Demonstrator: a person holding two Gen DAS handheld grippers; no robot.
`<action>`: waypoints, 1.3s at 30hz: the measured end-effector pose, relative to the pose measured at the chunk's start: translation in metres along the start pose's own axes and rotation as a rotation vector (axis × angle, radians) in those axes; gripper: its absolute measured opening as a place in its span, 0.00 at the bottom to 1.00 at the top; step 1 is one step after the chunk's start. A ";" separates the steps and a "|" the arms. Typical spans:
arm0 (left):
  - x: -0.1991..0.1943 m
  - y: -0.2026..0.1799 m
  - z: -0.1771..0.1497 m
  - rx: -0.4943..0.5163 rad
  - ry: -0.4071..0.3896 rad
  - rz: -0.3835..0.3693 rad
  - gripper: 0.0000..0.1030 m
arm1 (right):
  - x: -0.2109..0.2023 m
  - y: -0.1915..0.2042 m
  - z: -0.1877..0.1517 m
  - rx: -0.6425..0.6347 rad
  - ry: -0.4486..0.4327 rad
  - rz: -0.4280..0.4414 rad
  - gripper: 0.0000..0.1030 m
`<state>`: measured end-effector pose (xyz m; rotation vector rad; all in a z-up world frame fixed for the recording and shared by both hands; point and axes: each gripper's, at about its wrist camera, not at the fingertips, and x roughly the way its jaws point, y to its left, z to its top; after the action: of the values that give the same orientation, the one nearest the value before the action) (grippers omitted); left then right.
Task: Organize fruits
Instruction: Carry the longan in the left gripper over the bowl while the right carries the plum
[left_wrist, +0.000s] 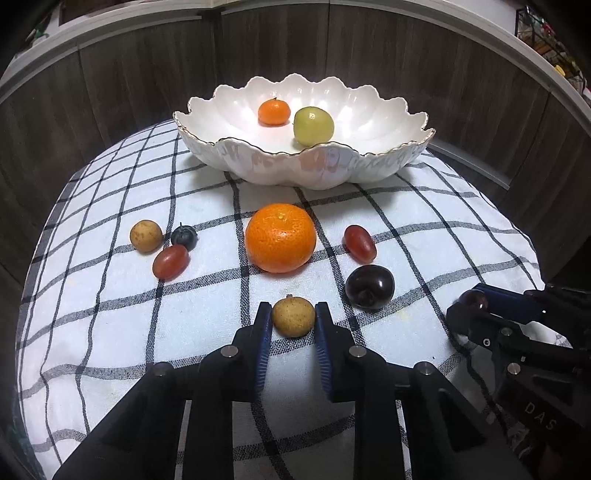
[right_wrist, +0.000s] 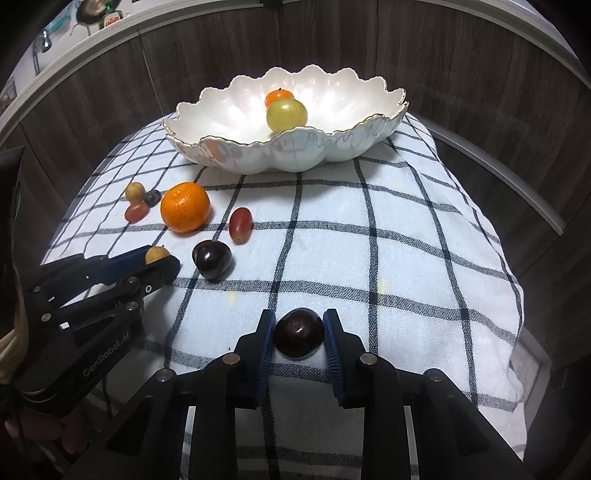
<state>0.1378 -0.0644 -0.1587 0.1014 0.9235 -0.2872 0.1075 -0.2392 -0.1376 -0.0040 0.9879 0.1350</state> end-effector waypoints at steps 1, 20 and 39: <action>0.000 0.000 0.000 -0.001 -0.001 0.000 0.23 | 0.000 0.000 0.000 0.001 -0.001 0.000 0.27; -0.015 0.005 0.009 -0.015 -0.016 0.008 0.23 | -0.004 -0.010 0.011 0.036 -0.029 -0.003 0.27; -0.028 0.010 0.048 -0.016 -0.057 0.028 0.23 | -0.022 -0.018 0.051 0.034 -0.112 -0.026 0.27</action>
<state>0.1620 -0.0592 -0.1083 0.0909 0.8671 -0.2558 0.1401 -0.2560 -0.0921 0.0217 0.8782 0.0929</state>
